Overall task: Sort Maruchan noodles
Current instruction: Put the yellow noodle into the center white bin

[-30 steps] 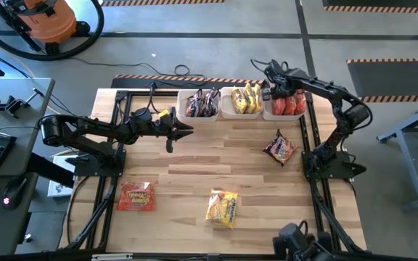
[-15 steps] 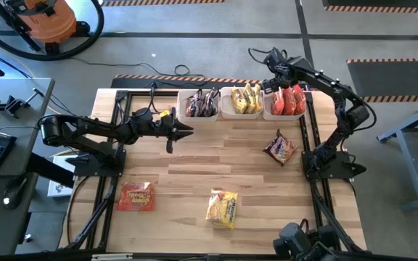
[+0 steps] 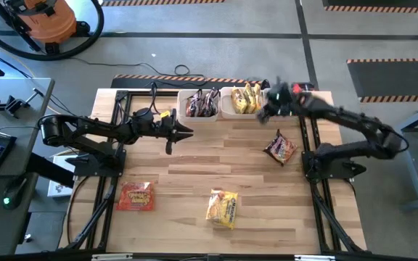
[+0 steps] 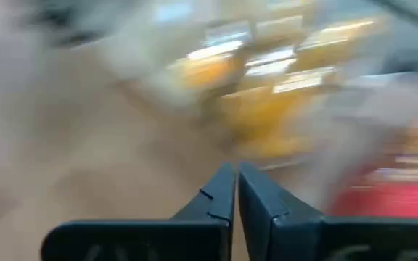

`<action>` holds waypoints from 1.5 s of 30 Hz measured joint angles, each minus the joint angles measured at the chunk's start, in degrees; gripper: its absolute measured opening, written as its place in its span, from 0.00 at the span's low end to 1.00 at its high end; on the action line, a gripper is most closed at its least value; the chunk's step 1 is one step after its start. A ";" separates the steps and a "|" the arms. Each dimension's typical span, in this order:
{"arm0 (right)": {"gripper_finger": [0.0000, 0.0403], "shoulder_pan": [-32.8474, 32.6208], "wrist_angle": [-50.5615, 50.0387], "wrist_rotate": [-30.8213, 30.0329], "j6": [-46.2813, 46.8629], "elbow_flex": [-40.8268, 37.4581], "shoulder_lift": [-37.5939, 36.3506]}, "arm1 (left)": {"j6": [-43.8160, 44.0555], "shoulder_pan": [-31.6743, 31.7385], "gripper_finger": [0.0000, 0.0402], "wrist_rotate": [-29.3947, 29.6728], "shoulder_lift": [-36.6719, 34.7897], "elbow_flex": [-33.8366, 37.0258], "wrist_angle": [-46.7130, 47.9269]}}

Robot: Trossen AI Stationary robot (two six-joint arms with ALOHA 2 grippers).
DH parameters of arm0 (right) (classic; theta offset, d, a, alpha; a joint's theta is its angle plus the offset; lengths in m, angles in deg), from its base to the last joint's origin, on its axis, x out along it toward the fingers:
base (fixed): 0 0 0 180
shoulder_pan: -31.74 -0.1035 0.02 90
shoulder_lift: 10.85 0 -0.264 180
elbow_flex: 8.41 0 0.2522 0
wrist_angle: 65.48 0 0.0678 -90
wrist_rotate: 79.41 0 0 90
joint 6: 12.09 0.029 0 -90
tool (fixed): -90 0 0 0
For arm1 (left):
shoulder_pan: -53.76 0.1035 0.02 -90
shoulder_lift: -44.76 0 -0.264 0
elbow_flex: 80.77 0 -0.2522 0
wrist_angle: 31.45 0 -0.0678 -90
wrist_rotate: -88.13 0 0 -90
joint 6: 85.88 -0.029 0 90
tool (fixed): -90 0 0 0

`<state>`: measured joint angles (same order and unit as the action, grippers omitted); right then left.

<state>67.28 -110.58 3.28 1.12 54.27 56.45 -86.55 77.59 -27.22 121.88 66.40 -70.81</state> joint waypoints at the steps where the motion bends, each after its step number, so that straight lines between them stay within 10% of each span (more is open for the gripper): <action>1: 0.02 -3.64 2.24 1.45 1.31 -1.98 -0.95 | -0.02 -0.06 0.16 0.00 0.00 0.00 0.01; 11: 0.00 -39.40 43.34 17.59 9.03 -14.40 8.03 | -4.12 -3.84 0.16 0.00 0.00 0.00 1.36; 21: 0.00 -48.78 66.17 23.56 21.01 -13.93 31.10 | -5.00 -5.88 0.16 0.29 0.01 -2.06 5.32; 36: 0.00 -36.81 40.83 27.33 10.90 1.10 35.67 | -4.03 -6.18 0.16 0.44 0.02 -2.12 5.79; 45: 0.00 -42.39 23.78 35.41 9.26 6.86 34.03 | -2.52 -6.25 0.16 0.44 0.02 -2.14 8.02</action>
<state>24.89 -86.79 38.69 10.38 61.12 90.47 -89.08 71.34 -26.78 121.90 64.26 -62.79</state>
